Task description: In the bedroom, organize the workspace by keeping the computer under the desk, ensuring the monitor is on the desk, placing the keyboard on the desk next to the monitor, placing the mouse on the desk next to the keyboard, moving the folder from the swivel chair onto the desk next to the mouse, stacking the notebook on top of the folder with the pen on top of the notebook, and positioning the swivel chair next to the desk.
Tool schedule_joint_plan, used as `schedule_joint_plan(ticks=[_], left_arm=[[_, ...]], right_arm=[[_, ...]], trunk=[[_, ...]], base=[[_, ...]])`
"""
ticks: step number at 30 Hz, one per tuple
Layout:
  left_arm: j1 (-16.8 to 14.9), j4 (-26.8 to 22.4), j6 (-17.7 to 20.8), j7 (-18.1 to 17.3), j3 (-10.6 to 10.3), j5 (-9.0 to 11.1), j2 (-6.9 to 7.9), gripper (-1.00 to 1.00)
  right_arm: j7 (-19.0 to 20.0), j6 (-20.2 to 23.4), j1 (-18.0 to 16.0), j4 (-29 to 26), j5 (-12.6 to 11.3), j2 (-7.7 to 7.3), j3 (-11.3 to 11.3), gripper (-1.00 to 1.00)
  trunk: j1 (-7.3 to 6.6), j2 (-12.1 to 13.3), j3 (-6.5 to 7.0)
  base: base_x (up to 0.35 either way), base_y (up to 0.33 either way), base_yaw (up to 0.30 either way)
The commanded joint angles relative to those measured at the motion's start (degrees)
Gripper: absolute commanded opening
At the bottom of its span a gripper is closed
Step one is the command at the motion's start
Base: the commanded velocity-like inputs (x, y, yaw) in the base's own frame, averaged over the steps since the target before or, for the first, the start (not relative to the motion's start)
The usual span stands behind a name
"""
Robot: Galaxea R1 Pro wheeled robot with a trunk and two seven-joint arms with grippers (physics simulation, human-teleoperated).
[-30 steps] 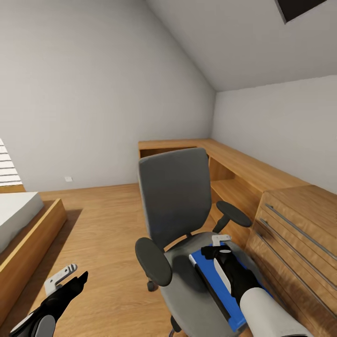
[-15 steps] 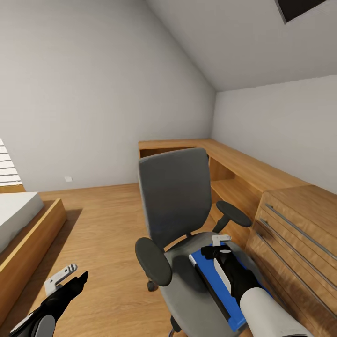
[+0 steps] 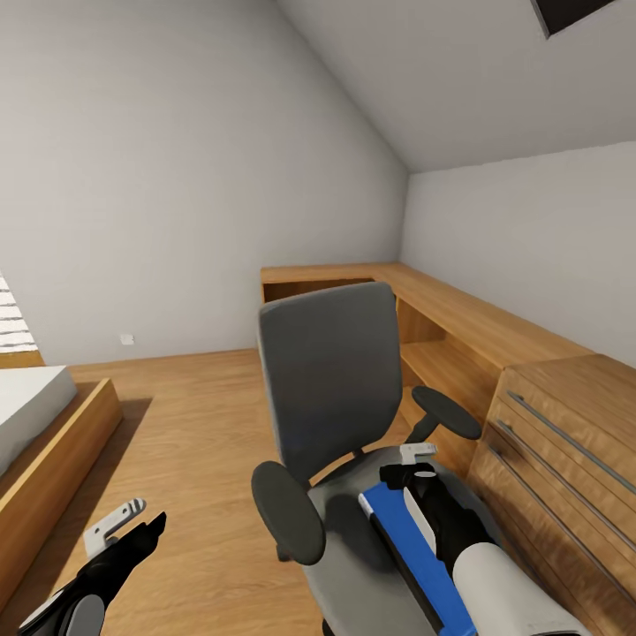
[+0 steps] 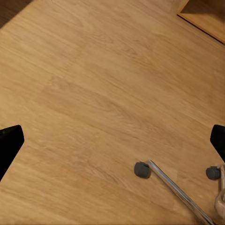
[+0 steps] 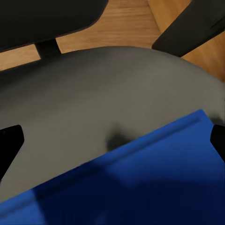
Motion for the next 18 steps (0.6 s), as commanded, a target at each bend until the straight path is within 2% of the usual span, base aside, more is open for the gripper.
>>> schedule_joint_plan(ticks=[1,8,18], left_arm=[[-0.04,-0.08,0.26,0.41,0.05,0.62,-0.03,1.0],[-0.04,-0.08,0.37,0.5,0.18,0.64,0.04,1.0],[-0.04,-0.08,0.37,0.51,0.22,0.68,-0.03,1.0]], right_arm=[[-0.26,0.43,-0.02,-0.09,0.22,-0.02,0.22,1.0],[-0.26,0.48,-0.02,-0.09,0.22,-0.02,0.24,1.0],[-0.26,0.52,-0.02,-0.09,0.22,-0.02,0.26,1.0]], trunk=[[-0.01,-0.03,-0.06],[-0.01,-0.03,-0.06],[2.19,-4.04,-1.85]], base=[[0.017,0.0,0.0],[0.003,0.0,0.0],[0.0,0.0,0.0]])
